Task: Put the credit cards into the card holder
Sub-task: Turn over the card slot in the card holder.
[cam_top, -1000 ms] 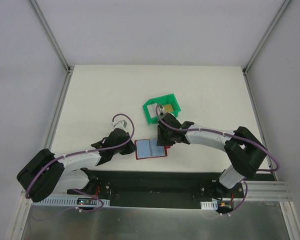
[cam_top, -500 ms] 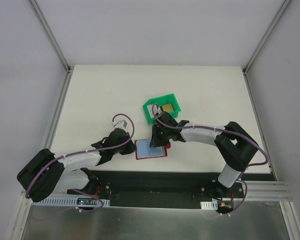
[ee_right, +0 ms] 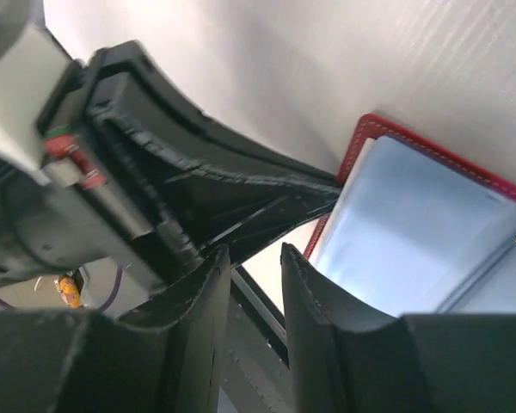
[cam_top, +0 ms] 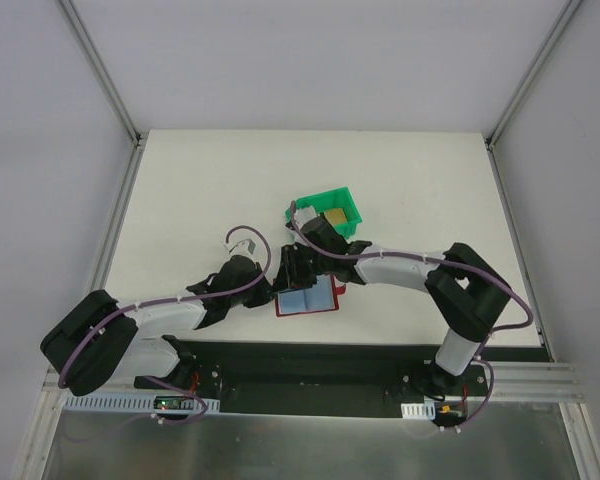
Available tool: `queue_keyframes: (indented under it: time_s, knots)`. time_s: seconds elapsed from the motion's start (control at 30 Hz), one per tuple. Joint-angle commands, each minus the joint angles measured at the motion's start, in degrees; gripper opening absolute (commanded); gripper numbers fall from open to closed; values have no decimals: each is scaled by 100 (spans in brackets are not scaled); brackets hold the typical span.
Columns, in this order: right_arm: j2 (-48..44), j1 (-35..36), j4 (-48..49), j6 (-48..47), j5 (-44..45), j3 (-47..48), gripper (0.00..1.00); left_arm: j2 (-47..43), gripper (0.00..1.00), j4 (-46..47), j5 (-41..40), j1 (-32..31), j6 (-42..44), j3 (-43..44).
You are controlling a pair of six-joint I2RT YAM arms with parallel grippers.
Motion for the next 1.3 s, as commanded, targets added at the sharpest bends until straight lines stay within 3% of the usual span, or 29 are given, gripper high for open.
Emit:
queue_keyframes:
  time_s: [0.0, 0.07, 0.17, 0.27, 0.53, 1.07, 1.27]
  knots:
    - [-912, 64, -320, -380, 699, -36, 33, 122, 0, -238, -156, 16, -67, -145]
    - [-1317, 11, -734, -539, 1614, -273, 34, 105, 0, -273, -173, 7, -67, -145]
    - [-1687, -234, -1139, -382, 2276, -633, 34, 52, 0, -273, -165, 16, -58, -163]
    - [-1679, -560, -1343, -162, 2172, -923, 33, 34, 0, -299, -156, 16, -14, -154]
    - [-1372, -604, -1062, -92, 1847, -1162, 32, -36, 0, -326, -129, 16, 47, -137]
    - [-880, -526, -852, -48, 1575, -1180, 31, -1, 0, -334, -85, 16, 65, -75]
    - [-678, -306, -991, -197, 1495, -706, 29, 78, 0, -317, -33, 16, 91, -5]
